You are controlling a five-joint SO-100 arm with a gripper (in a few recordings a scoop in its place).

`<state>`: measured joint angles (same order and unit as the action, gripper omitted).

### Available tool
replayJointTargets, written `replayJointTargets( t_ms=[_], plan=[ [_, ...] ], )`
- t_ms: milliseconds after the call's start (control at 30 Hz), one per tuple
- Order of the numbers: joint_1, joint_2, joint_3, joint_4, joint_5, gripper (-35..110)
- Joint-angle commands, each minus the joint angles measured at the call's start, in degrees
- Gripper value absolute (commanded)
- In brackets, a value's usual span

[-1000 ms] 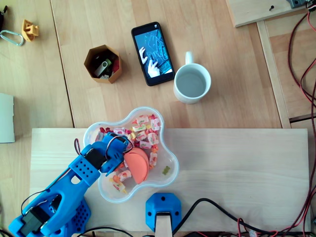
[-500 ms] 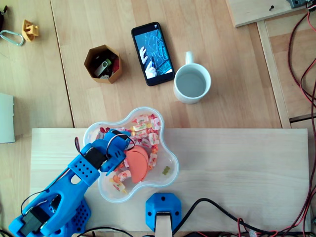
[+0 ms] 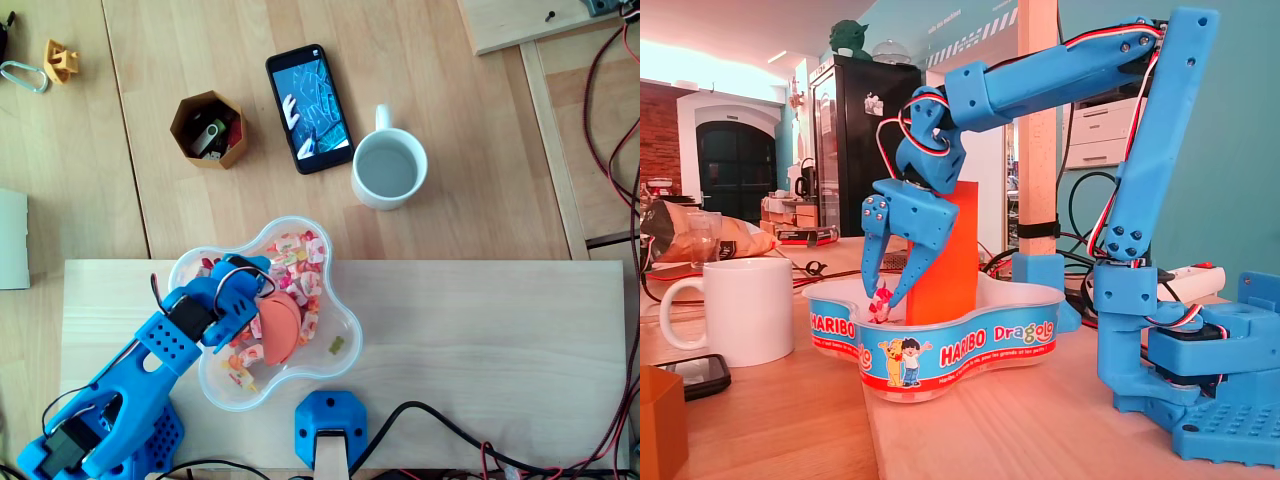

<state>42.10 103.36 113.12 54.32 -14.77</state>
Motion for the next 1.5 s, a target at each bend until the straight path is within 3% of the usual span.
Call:
replayJointTargets(
  t_ms=[0, 300, 767, 1233, 1467],
  plan=[
    [-0.79, 1.93, -2.29, 0.88, 2.64, -4],
    [-6.33, 2.11, -2.64, 7.47, 7.82, -4],
    [-6.68, 2.72, -4.22, 9.40, 9.58, -4],
    [-6.68, 18.81, -5.98, 15.73, 9.93, -4],
    [-11.25, 27.07, -5.89, 16.17, 16.26, -4]
  ],
)
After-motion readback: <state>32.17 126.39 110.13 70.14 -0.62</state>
